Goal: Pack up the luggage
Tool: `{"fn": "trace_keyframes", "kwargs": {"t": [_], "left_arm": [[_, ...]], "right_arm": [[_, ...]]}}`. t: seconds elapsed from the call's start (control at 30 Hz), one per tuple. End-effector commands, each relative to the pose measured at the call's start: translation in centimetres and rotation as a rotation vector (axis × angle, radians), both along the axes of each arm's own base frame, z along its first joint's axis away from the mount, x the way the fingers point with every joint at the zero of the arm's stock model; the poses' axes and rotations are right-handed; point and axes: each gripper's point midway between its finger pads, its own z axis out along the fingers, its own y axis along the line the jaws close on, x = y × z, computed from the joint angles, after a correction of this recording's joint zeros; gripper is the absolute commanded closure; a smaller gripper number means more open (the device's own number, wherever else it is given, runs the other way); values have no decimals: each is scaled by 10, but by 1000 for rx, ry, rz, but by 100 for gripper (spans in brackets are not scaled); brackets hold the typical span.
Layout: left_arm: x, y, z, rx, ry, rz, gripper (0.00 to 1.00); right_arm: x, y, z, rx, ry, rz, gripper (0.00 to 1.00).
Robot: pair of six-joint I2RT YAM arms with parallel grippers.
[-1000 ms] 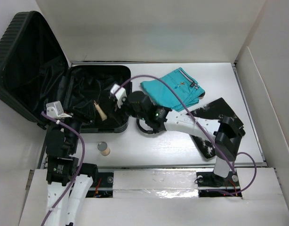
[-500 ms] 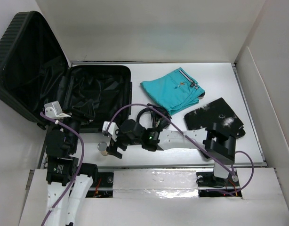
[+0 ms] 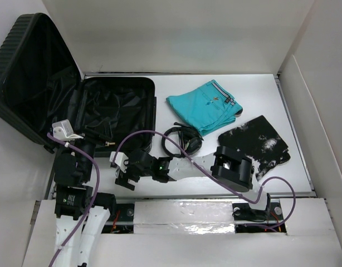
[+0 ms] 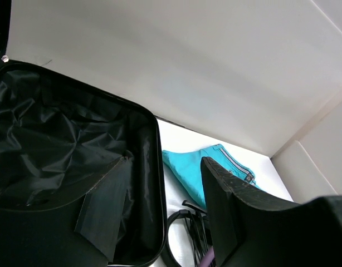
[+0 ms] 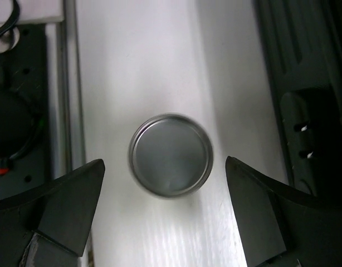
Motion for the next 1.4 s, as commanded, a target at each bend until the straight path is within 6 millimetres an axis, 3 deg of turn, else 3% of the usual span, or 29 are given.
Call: {"fn": "trace_keyframes", "kwargs": {"t": [0.0,0.1,0.13,0.2,0.23,0.3,0.33,0.4,0.43,0.5,0.57,0.6,0.63,0.67,0.7,0.73,0.77,0.8,0.83,0.87,0.9,0.93,0.97,1.03,1.07,1.1,1.23,1.27,1.37], "left_arm": [[-9,1,24,-10,-72,2,49],[-10,1,23,-8,-74,1,49],[-10,2,24,-8,-74,2,49],[-10,1,24,-7,-75,1,49],[-11,1,24,-7,-75,-1,49],[-11,2,24,-6,-77,3,49],[-11,2,25,-6,-77,3,49],[-11,2,26,-6,-80,3,49],[-12,2,26,-8,-81,2,49],[-11,3,26,-9,-81,10,49],[-11,4,27,-10,-81,15,49],[-11,4,27,-10,-82,13,49],[-11,4,27,-11,-85,15,49],[-11,4,26,-11,-82,16,49],[-11,5,26,-9,-79,21,49],[-11,6,26,-9,-79,27,49],[-11,6,24,-8,-75,26,49],[-11,6,24,-6,-73,26,49],[-12,5,24,-6,-78,18,49],[-13,4,26,-6,-83,14,49],[-11,4,25,-5,-80,12,49],[-10,3,26,-4,-80,8,49],[-10,2,27,-3,-80,5,49],[-10,0,27,-3,-83,-7,49],[-10,0,26,-3,-82,-8,49],[-9,0,25,-2,-77,-8,49],[-8,-2,23,0,-71,-17,49],[-8,-3,23,-1,-73,-20,49],[-6,-3,22,2,-65,-21,49]], "right_arm": [[21,28,43,176,-54,-92,7],[30,34,47,230,-69,-136,18],[30,36,50,244,-69,-137,30],[34,36,53,256,-60,-143,43],[38,32,63,272,-61,-147,55],[38,27,83,299,-63,-135,58],[43,19,118,353,-82,-139,63],[48,8,154,412,-100,-126,64],[62,-1,175,449,-118,-144,64],[76,-14,229,536,-163,-174,64],[105,-19,241,545,-183,-234,64],[121,-17,264,583,-205,-271,55],[145,-10,231,501,-188,-302,23],[152,-14,243,495,-188,-313,15],[162,-8,221,442,-159,-317,10],[167,-12,212,418,-137,-321,7],[167,-17,203,429,-103,-330,7],[169,-34,215,464,-99,-339,7],[161,-44,185,440,-77,-342,9],[163,-57,178,432,-72,-364,12],[164,-68,172,414,-81,-401,20],[161,-81,177,413,-96,-419,38],[157,-94,148,350,-83,-439,48],[150,-107,136,313,-80,-447,73],[145,-116,113,260,-70,-446,73],[151,-126,104,232,-85,-501,72],[159,-153,59,94,-93,-587,34],[159,-157,41,36,-85,-597,33],[160,-168,21,-46,-72,-637,32]]}}
